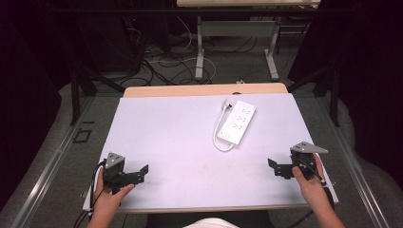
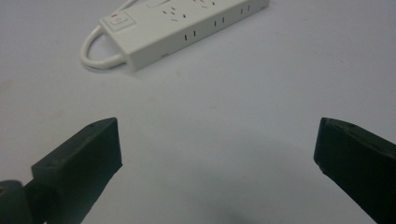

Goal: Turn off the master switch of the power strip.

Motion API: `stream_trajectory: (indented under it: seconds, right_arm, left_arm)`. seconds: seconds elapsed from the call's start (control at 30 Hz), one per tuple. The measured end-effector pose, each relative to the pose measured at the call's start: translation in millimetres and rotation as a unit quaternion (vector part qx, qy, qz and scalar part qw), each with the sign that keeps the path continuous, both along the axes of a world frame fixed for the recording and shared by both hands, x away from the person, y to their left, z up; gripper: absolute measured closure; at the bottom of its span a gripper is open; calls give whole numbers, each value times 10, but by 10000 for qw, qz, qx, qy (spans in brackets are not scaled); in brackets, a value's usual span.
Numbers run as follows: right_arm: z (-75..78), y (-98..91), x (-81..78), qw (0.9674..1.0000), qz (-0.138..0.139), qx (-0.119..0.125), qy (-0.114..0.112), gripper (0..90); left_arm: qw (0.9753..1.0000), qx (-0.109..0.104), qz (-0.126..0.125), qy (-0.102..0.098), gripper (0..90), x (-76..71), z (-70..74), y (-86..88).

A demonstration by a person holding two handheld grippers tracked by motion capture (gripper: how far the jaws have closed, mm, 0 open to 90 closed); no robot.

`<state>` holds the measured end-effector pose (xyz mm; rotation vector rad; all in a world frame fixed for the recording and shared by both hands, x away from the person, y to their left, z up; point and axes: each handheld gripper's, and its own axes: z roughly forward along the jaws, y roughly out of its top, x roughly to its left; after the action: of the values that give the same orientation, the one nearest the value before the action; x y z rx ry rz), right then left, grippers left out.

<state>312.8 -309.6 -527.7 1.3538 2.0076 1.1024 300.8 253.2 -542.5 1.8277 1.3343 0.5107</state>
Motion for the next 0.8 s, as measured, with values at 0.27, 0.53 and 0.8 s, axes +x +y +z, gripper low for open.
stream_trajectory:
  seconds: [0.27,0.53,0.8]
  right_arm:
    - [-127,-105,-80,9997,-218,38,-51,12]
    - [-221,-202,-158,9992,-357,11,-159,14]
    - [-322,-337,-180,9987,-461,-10,-197,17]
  left_arm:
    - [10000,34,-38,-10,3,1,-14,-5]
    - [10000,10,-31,-67,3,-6,-6,9]
    - [10000,12,-32,-28,3,-3,-17,5]
